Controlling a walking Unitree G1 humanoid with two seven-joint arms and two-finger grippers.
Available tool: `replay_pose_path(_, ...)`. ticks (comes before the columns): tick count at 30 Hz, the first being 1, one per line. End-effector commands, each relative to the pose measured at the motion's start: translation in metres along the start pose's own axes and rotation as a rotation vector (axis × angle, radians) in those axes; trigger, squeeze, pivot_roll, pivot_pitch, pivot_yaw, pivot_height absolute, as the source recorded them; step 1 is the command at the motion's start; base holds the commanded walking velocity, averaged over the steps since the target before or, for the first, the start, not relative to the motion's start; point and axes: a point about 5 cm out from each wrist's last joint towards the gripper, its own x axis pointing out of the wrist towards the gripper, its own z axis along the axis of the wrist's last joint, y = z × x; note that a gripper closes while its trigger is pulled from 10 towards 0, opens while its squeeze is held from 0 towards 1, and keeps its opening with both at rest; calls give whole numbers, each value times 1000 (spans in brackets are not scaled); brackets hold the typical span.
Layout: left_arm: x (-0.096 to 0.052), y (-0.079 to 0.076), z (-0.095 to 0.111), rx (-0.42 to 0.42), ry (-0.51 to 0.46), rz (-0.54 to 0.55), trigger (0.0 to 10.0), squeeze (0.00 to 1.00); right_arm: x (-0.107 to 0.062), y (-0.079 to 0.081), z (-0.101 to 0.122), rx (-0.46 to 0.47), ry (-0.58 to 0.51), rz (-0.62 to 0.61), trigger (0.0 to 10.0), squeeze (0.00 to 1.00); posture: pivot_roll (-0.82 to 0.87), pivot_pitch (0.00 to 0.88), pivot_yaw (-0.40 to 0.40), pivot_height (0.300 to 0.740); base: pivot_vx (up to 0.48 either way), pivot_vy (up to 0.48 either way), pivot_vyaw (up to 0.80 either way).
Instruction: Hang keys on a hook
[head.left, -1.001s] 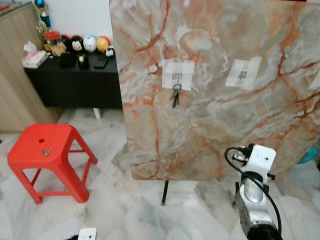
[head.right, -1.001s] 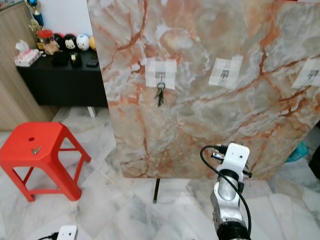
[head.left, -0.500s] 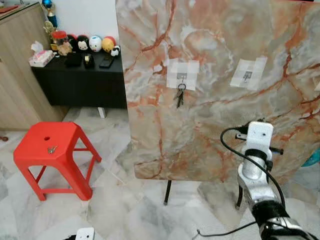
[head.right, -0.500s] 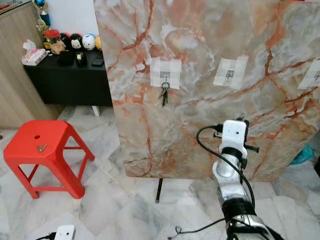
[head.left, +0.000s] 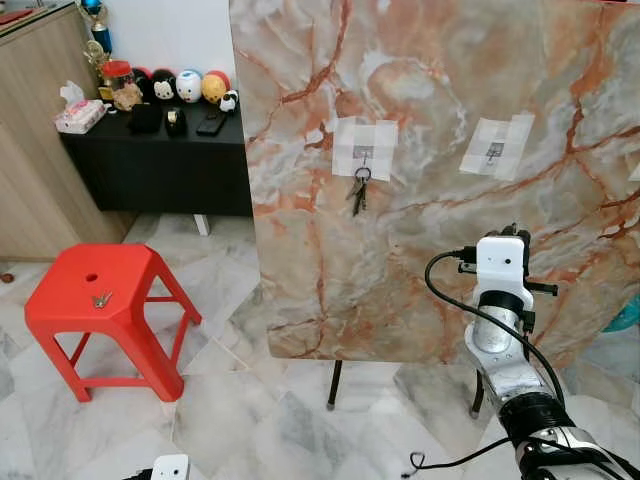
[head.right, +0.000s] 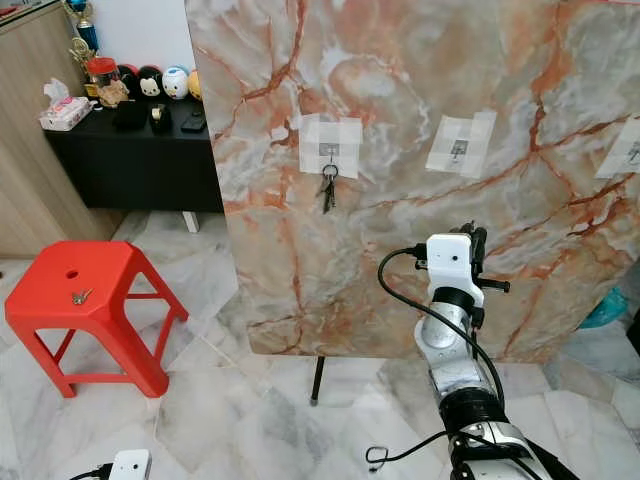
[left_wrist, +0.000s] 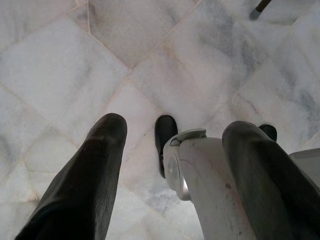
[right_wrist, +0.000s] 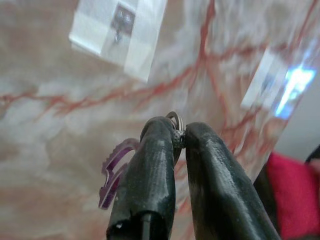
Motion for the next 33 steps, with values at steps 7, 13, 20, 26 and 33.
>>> replay_pose_path(7, -1, 0, -6, -10, 14, -9, 10000, 0, 0, -2, -8, 132, 110, -46, 10000, 0, 14, 0, -57, 740, 0, 0, 0)
replay_pose_path(13, -2, -1, -7, -8, 16, -12, 10000, 0, 2, -9, -7, 183, 107, -104, 10000, 0, 16, 0, -59, 740, 0, 0, 0)
replay_pose_path(20, -2, -1, -6, -4, 16, -17, 10000, 0, 2, -8, -10, 223, 140, -102, 10000, 0, 16, 0, -58, 740, 0, 0, 0)
replay_pose_path(26, -1, -1, -6, -6, 14, -16, 10000, 0, 2, -8, -9, 226, 140, -105, 10000, 0, 16, 0, -59, 740, 0, 0, 0)
replay_pose_path(33, -1, -1, -5, -10, 11, -15, 10000, 0, 0, -6, -10, 262, 142, -82, 10000, 0, 23, 0, -65, 740, 0, 0, 0)
